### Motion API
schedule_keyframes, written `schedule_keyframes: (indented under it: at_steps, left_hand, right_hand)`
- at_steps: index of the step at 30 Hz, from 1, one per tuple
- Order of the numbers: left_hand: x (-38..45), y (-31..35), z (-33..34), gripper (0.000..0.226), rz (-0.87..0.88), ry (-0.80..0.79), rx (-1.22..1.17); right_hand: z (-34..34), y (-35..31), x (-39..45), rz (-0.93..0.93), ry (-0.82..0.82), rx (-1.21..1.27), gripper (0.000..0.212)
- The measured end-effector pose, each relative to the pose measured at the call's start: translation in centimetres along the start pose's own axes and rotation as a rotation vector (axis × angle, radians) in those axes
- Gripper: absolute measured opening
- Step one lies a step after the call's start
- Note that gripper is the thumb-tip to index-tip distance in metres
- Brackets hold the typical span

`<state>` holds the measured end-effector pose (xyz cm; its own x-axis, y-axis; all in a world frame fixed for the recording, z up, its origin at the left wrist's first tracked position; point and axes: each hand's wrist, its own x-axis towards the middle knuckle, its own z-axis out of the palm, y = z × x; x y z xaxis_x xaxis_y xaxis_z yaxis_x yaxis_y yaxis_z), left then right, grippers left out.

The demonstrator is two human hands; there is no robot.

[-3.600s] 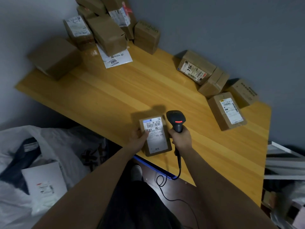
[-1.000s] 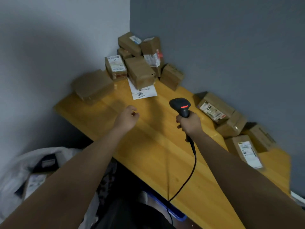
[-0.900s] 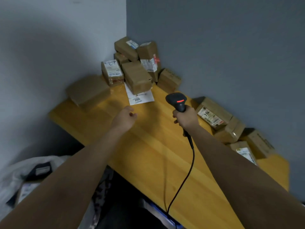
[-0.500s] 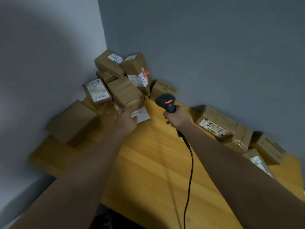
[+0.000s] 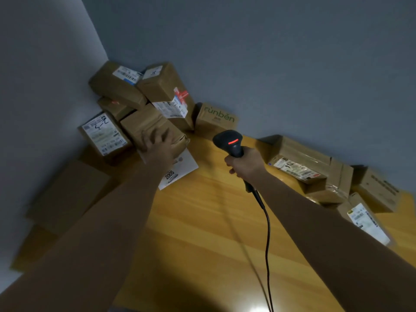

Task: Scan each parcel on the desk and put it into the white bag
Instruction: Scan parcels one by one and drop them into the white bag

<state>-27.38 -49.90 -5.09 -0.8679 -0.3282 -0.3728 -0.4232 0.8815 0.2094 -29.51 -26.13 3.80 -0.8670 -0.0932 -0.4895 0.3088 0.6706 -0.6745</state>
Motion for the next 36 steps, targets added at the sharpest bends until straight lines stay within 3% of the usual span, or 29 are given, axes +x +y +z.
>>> schedule_keyframes:
  at_steps: [3,6,8,12,17,21,25,29,32,36]
  left_hand:
    - [-1.3,-1.7,1.2,0.077,0.22,0.01,0.172]
    - [-4.2,-2.8,2.7,0.058,0.393,0.069,0.021]
    - [-5.5,-2.1,2.1,0.024,0.297,0.164,-0.018]
    - [-4.5,0.4,0.8,0.046,0.029,0.192,0.037]
    - [-5.5,0.9,0.9,0.037,0.074,0.189,0.138]
    - [-8.1,0.3,-1.1,0.01,0.198,0.278,-0.152]
    - [-11.6,-0.1,-2.9,0.015,0.219,0.318,-0.438]
    - [-14.7,1.3,-4.6,0.007,0.18,0.358,-0.707]
    - [-17.3,2.8,-5.3,0.009,0.099,0.291,-0.87]
    - [-20.5,3.9,-4.2,0.012,0.013,0.079,-1.075]
  right_hand:
    - [0.5,0.5,0.1,0.023,-0.014,0.016,0.015]
    - [0.6,1.1,-0.1,0.046,-0.033,0.022,0.009]
    - [0.6,1.5,-0.2,0.05,-0.029,0.027,0.009]
    - [0.6,1.8,-0.5,0.069,-0.015,0.056,0.016]
    - [0.1,2.3,-1.5,0.077,-0.024,0.098,0.018]
    - [-1.2,2.6,-3.0,0.061,-0.024,0.178,0.015]
    - [-2.2,3.4,-5.0,0.048,-0.006,0.268,0.006]
    - [-2.7,4.4,-7.1,0.041,-0.015,0.314,0.013]
    - [-3.3,5.4,-9.2,0.034,-0.029,0.346,0.015]
    - [-4.2,7.9,-12.7,0.058,-0.031,0.417,0.007]
